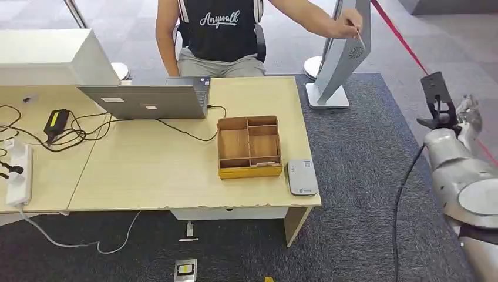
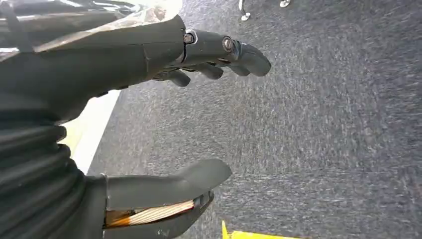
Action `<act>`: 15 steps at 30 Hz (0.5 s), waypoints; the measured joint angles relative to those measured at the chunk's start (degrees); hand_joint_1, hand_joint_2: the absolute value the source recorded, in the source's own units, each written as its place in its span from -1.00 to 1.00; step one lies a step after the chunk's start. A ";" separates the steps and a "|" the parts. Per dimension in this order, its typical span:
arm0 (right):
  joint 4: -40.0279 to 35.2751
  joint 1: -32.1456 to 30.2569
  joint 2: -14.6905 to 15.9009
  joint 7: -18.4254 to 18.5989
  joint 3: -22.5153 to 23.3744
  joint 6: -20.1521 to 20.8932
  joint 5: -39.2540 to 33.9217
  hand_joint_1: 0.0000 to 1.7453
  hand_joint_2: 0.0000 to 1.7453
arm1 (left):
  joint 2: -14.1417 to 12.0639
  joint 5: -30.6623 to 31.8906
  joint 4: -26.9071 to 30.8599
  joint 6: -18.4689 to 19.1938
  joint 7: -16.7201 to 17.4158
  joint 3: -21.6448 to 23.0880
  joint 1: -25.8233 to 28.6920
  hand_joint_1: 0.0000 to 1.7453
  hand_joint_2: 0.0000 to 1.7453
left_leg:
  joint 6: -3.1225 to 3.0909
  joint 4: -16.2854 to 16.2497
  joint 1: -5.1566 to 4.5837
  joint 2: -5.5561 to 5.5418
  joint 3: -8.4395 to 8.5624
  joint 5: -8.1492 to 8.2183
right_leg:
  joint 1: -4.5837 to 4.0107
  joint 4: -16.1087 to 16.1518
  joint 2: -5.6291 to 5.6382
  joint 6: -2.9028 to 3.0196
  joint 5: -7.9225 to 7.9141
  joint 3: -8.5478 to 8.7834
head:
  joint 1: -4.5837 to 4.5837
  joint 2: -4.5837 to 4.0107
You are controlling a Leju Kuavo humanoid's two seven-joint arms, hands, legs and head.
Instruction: Pass the card to the sensor for recognition and then transmit it.
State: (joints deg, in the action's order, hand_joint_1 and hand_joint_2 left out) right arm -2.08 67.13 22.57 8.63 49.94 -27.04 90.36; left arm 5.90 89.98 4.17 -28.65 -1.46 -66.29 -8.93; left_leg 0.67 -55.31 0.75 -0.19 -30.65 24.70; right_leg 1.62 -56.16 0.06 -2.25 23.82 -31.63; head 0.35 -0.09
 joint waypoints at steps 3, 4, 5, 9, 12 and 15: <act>0.07 2.79 -3.73 -0.70 -5.84 -2.24 0.00 -1.00 1.00 | 0.04 0.04 0.00 0.04 -0.09 1.31 -0.28 -1.00 1.00 | 0.06 0.00 0.06 -0.11 -0.05 -0.12 | -0.06 -0.01 -0.05 0.01 -0.01 0.02 | 0.02 0.00; 0.11 3.28 -5.17 -0.96 -7.63 -3.56 0.00 -1.00 1.00 | 0.04 0.04 0.00 0.30 0.13 1.68 -0.38 -1.00 1.00 | 0.08 0.00 0.10 -0.10 -0.03 -0.14 | -0.10 -0.01 -0.07 0.02 -0.02 0.01 | 0.02 0.02; 0.15 3.63 -6.59 -0.98 -9.53 -4.76 0.00 -1.00 1.00 | 0.04 0.04 0.00 0.63 0.42 2.14 -0.52 -1.00 1.00 | 0.09 0.01 0.12 -0.09 -0.05 -0.14 | -0.12 -0.03 -0.07 0.06 -0.04 0.03 | 0.00 0.02; 0.17 3.84 -11.90 0.76 -18.39 -8.57 0.00 -1.00 1.00 | 0.04 0.04 0.00 1.44 1.03 3.82 -1.21 -1.00 1.00 | 0.11 0.00 0.16 -0.10 -0.02 -0.16 | -0.15 -0.02 -0.07 0.07 -0.05 0.01 | 0.02 0.00; 0.17 3.84 -14.45 1.38 -23.85 -9.40 0.00 -1.00 1.00 | 0.04 0.04 0.02 1.62 1.29 4.66 -1.23 -1.00 1.00 | 0.11 0.00 0.16 -0.11 -0.03 -0.17 | -0.15 -0.02 -0.08 0.07 -0.04 0.01 | 0.02 0.00; -1.34 2.13 -15.84 4.45 -30.56 -6.40 -1.93 -1.00 1.00 | 0.04 0.04 0.13 2.03 1.44 5.64 -1.33 -1.00 1.00 | 0.12 -0.01 0.17 -0.05 0.10 -0.15 | -0.16 0.10 -0.04 0.08 -0.04 -0.05 | -0.06 0.00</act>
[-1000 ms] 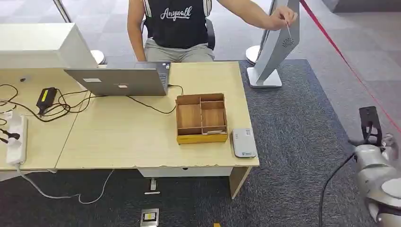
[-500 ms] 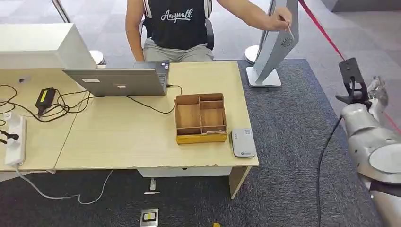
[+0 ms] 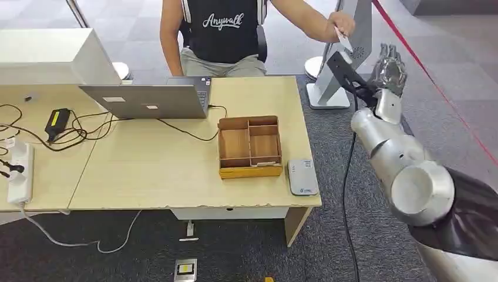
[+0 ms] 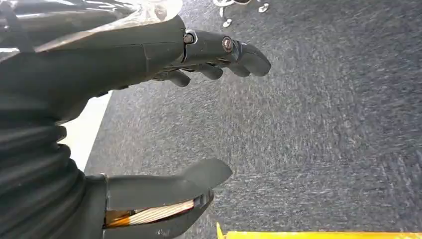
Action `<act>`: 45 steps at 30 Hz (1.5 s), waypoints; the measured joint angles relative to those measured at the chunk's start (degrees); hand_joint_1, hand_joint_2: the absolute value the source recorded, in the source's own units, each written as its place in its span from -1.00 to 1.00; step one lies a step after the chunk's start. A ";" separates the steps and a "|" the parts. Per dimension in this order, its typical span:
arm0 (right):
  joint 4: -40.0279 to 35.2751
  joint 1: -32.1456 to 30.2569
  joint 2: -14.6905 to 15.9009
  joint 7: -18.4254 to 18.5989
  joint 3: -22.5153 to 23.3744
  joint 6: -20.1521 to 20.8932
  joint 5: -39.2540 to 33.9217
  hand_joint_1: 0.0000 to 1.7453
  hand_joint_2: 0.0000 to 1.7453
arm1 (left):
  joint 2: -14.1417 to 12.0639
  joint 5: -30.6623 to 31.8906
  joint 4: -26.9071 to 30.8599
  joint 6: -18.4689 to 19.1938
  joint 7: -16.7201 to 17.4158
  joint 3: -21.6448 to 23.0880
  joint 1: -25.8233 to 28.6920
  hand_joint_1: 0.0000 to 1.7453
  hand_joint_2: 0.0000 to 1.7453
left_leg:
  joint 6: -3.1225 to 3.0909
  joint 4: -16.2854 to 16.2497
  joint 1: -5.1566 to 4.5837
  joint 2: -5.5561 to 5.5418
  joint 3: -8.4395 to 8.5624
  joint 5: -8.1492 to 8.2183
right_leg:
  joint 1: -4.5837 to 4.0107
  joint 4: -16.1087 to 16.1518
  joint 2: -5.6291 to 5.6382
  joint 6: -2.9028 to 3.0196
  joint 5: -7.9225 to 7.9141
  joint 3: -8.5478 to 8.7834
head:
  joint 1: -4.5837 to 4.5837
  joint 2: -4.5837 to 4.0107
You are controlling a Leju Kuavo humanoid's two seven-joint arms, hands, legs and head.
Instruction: Pass the card to the sensor for recognition and then transmit it.
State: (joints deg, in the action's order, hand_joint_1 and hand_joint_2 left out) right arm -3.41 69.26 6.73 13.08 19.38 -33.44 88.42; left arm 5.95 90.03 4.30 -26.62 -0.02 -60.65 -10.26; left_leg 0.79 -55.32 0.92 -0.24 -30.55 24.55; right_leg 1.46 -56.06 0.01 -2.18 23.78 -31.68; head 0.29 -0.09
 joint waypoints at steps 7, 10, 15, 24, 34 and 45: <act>-30.37 -11.53 4.57 19.11 -27.55 25.39 -19.31 -1.00 1.00 | -0.22 -0.04 0.44 0.57 0.11 1.36 0.30 -1.00 1.00 | -0.14 -0.10 -0.30 1.45 -1.23 -0.07 | 0.35 -0.27 1.56 -0.10 -0.70 -1.31 | 0.89 0.00; -36.24 -11.38 4.15 19.75 -38.93 23.71 -19.86 -1.00 1.00 | -0.22 -0.02 0.59 0.57 -0.02 1.42 -0.75 -1.00 1.00 | -0.12 -0.11 -0.25 1.55 -0.93 -0.09 | 0.27 -0.25 1.69 -0.05 -0.69 -1.32 | 0.72 0.00; -42.69 -11.36 3.85 20.16 -52.65 23.32 -19.99 -1.00 1.00 | -0.07 -0.04 0.68 0.53 -0.18 1.46 -0.51 -1.00 1.00 | -0.01 -0.11 -0.02 0.56 -1.21 -0.43 | 0.03 -0.24 0.61 0.01 -0.64 -1.25 | 0.63 0.00; -45.57 -9.75 2.43 20.56 -67.56 21.77 -19.95 -1.00 1.00 | -0.11 -0.11 0.74 0.04 -0.79 1.44 0.04 -1.00 1.00 | 0.03 -0.11 0.00 0.31 -1.28 -0.47 | 0.03 -0.24 0.52 0.01 -0.64 -1.24 | 0.63 0.00; -46.03 -8.58 2.69 22.22 -74.26 21.81 -21.89 -1.00 1.00 | -0.13 -0.07 0.74 -0.28 -1.01 1.44 0.41 -1.00 1.00 | 0.03 -0.11 -0.01 0.28 -1.28 -0.47 | 0.03 -0.23 0.50 0.01 -0.64 -1.24 | 0.63 0.02; -45.31 -7.17 3.23 25.32 -77.58 23.71 -24.71 -1.00 1.00 | -0.11 -0.07 0.74 -0.33 -0.70 1.44 0.51 -1.00 1.00 | 0.03 -0.11 0.00 0.27 -1.27 -0.48 | 0.03 -0.23 0.50 0.01 -0.65 -1.24 | 0.63 0.00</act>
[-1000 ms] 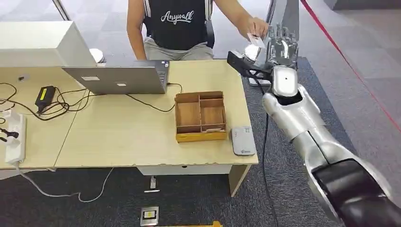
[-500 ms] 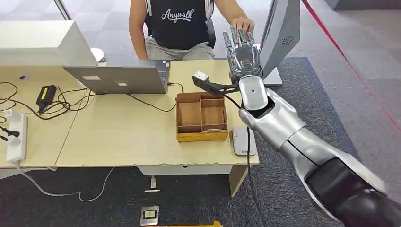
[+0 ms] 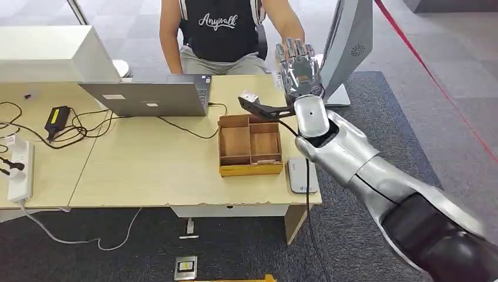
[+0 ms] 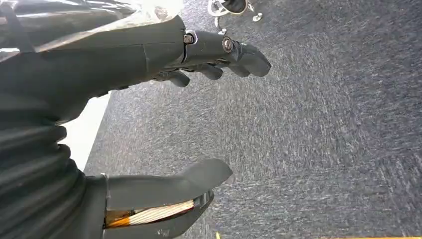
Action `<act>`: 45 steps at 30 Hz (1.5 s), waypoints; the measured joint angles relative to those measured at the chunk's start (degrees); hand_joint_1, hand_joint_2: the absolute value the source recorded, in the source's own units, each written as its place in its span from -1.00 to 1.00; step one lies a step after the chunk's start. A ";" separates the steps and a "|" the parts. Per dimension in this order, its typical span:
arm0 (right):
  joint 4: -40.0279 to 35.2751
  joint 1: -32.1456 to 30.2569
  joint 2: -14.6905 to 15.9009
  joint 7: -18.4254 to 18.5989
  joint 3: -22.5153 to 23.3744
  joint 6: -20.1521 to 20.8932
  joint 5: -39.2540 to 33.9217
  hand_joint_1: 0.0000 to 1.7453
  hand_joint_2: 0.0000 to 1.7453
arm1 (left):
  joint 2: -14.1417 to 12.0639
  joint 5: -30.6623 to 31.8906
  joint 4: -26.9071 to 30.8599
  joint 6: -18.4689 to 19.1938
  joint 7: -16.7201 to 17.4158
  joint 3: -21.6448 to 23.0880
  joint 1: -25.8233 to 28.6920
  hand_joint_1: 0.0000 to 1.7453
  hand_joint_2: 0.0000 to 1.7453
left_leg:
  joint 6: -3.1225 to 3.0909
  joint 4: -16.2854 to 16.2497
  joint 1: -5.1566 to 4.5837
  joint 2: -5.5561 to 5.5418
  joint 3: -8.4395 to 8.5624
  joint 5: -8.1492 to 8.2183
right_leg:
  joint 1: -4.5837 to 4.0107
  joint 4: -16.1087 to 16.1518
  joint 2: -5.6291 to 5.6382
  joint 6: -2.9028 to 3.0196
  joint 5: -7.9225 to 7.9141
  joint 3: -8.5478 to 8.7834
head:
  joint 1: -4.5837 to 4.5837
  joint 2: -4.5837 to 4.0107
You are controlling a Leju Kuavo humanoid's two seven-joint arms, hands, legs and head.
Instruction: Pass the card to the sensor for recognition and then transmit it.
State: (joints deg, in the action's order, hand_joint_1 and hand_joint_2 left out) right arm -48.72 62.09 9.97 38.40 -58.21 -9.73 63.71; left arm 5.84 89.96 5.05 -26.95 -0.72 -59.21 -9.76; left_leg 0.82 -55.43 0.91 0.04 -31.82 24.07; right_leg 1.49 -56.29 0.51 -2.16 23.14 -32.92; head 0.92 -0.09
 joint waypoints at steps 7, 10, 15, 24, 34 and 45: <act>0.81 0.31 1.05 1.27 -0.17 0.15 -1.40 -1.00 1.00 | 0.00 0.00 0.00 -0.07 -0.02 0.00 -0.01 -1.00 1.00 | 0.00 0.00 0.00 0.00 0.00 0.00 | 0.00 0.01 0.00 0.00 0.00 0.00 | 0.00 0.02; 0.98 0.30 1.58 1.53 -0.17 0.09 -1.99 -1.00 1.00 | 0.04 0.00 0.00 -0.04 0.00 0.00 -0.02 -1.00 1.00 | 0.00 0.00 0.00 0.00 0.00 0.00 | 0.00 0.01 0.00 0.00 0.00 -0.01 | 0.00 0.02; 1.01 0.25 2.45 1.55 -0.17 -0.22 -2.75 0.98 1.00 | 0.24 0.04 0.00 0.00 0.09 0.02 -0.06 -1.00 1.00 | 0.00 0.00 0.00 0.00 0.00 0.00 | 0.00 0.01 0.00 0.00 0.00 -0.01 | 0.00 0.02; 1.01 0.23 3.08 1.51 -0.15 -1.22 -3.37 1.00 1.00 | 0.48 0.04 0.00 0.00 0.04 0.20 -0.09 -1.00 1.00 | 0.00 0.00 0.00 0.00 0.00 0.00 | 0.00 0.01 0.00 0.00 0.00 -0.01 | 0.00 0.02; 0.96 0.25 3.15 0.98 -0.15 -1.60 -3.34 1.00 1.00 | 0.63 0.04 0.00 0.00 0.00 0.66 -0.20 -1.00 1.00 | 0.00 0.00 0.00 0.00 0.00 0.00 | 0.00 0.01 0.00 0.00 0.00 -0.01 | 0.00 0.00; 0.85 0.25 3.17 0.85 -0.17 -1.55 -3.39 1.00 1.00 | 0.66 0.04 0.02 0.02 0.00 1.01 -0.24 -1.00 1.00 | 0.00 0.00 0.00 0.00 0.01 0.00 | 0.00 0.01 0.00 0.00 0.00 0.00 | 0.00 0.00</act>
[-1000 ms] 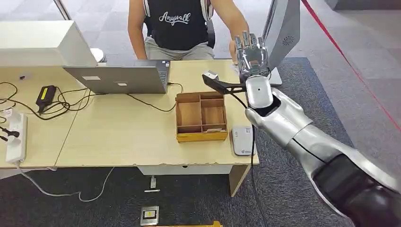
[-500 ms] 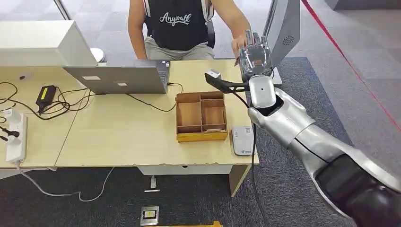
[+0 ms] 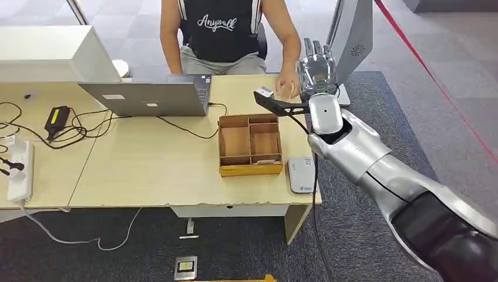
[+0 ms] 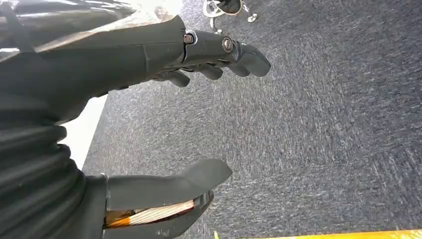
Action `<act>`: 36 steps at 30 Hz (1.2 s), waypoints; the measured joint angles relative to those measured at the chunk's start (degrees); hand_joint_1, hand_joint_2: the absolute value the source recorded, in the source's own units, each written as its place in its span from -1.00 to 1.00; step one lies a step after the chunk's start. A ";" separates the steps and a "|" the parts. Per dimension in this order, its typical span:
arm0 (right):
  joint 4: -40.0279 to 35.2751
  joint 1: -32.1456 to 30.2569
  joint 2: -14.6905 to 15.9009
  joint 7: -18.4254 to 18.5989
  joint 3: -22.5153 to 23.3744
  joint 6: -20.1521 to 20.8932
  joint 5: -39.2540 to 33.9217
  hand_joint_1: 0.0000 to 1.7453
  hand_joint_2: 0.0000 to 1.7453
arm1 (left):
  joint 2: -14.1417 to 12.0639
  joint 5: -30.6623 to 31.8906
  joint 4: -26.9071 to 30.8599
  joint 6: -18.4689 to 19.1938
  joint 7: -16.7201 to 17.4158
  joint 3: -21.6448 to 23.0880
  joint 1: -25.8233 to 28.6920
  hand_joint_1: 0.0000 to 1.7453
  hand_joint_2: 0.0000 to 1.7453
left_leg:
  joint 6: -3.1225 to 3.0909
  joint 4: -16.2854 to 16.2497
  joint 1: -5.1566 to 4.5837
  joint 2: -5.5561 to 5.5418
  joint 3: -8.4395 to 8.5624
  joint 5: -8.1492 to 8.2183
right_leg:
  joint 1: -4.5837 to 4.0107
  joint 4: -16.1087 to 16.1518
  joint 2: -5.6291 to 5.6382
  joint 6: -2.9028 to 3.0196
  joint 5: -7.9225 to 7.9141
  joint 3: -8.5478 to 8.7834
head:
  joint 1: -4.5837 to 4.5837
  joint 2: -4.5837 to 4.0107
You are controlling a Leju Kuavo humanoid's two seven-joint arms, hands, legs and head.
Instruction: Pass the card to the sensor for recognition and then transmit it.
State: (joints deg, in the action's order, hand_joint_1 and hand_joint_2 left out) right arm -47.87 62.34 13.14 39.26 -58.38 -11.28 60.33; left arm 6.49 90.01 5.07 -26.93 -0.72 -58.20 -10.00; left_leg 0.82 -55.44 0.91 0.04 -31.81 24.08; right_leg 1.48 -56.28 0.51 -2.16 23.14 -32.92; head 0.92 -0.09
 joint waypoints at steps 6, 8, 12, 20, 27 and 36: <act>-0.02 -0.03 0.11 -0.55 0.00 0.00 -0.26 1.00 1.00 | 0.00 0.00 0.00 -0.02 -0.02 0.07 0.00 -1.00 1.00 | 0.00 0.00 0.00 0.00 0.00 0.00 | 0.00 0.00 0.00 0.00 0.00 0.00 | -0.02 0.00; -0.22 -0.14 0.28 -1.05 -0.02 -0.02 -0.57 1.00 1.00 | 0.02 -0.04 0.00 -0.02 -0.28 0.04 0.02 -1.00 1.00 | 0.00 0.00 0.00 0.00 0.00 0.00 | 0.00 0.00 0.00 0.00 0.00 0.00 | 0.00 0.00; -0.96 -1.21 1.07 -2.21 -0.04 -0.61 -2.12 1.00 1.00 | 0.02 -0.42 0.00 -0.09 -0.52 0.04 0.06 -1.00 1.00 | 0.00 0.00 0.00 0.00 0.01 0.00 | 0.00 0.01 0.00 0.00 0.00 0.00 | 0.00 0.00; -1.64 -6.55 3.98 -3.02 0.13 -3.58 -7.82 1.00 1.00 | 0.02 -0.74 0.00 -0.59 -1.05 -0.02 0.91 -1.00 1.00 | -0.01 0.00 0.00 -0.01 0.01 0.01 | 0.00 0.03 0.00 0.00 0.00 0.01 | 0.00 0.02; -1.90 -12.87 7.08 -2.62 1.05 -5.95 -12.92 1.00 1.00 | -0.07 -1.01 0.00 -1.18 -1.44 -0.26 1.85 -1.00 1.00 | -0.01 0.00 0.00 0.00 -0.02 0.02 | 0.00 0.05 0.00 0.00 0.01 0.01 | 0.00 0.02; -1.84 -17.29 8.55 -3.96 1.55 -5.86 -14.95 1.00 1.00 | -0.09 -0.17 0.00 -1.22 -0.85 -0.50 1.96 -1.00 1.00 | -0.01 0.01 0.00 0.00 -0.01 0.02 | 0.00 0.03 0.00 0.00 0.00 0.02 | 0.00 0.02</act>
State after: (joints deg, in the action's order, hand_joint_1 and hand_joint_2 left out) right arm -49.70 45.04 21.68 35.30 -56.83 -17.14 45.37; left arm 6.40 89.83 5.07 -28.15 -1.57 -58.71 -8.04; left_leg 0.81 -55.43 0.91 0.04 -31.82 24.09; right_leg 1.48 -56.25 0.51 -2.17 23.14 -32.91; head 0.92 -0.07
